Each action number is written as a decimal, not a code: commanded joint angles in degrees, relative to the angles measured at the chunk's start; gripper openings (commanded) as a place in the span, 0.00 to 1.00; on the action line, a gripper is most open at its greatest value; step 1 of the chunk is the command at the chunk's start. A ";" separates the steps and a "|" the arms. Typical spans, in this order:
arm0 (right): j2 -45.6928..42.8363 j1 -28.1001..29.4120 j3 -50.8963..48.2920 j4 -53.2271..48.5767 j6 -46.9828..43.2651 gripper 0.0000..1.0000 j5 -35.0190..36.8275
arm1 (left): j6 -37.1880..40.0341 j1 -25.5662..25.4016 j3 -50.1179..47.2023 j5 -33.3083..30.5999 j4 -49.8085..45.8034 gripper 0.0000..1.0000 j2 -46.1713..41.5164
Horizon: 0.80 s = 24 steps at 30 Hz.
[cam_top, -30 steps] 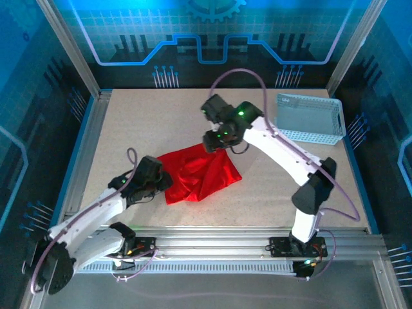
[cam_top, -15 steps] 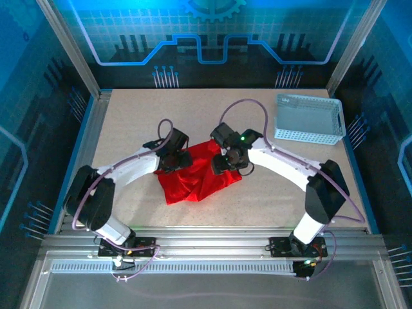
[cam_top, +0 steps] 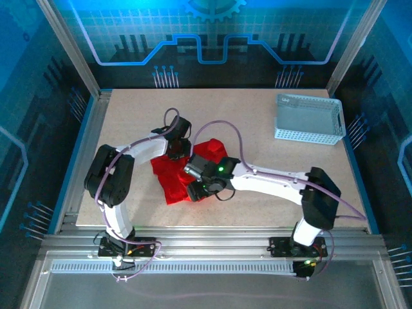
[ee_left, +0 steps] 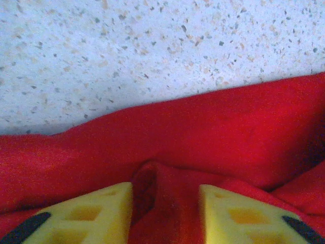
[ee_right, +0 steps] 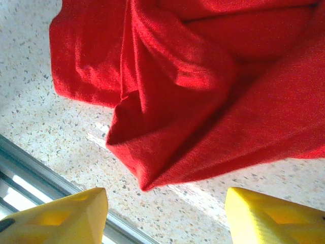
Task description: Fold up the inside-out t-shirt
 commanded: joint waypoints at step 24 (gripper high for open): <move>3.39 8.01 8.52 0.31 -3.43 0.00 19.20 | 0.92 8.93 4.09 12.93 4.40 0.00 -3.33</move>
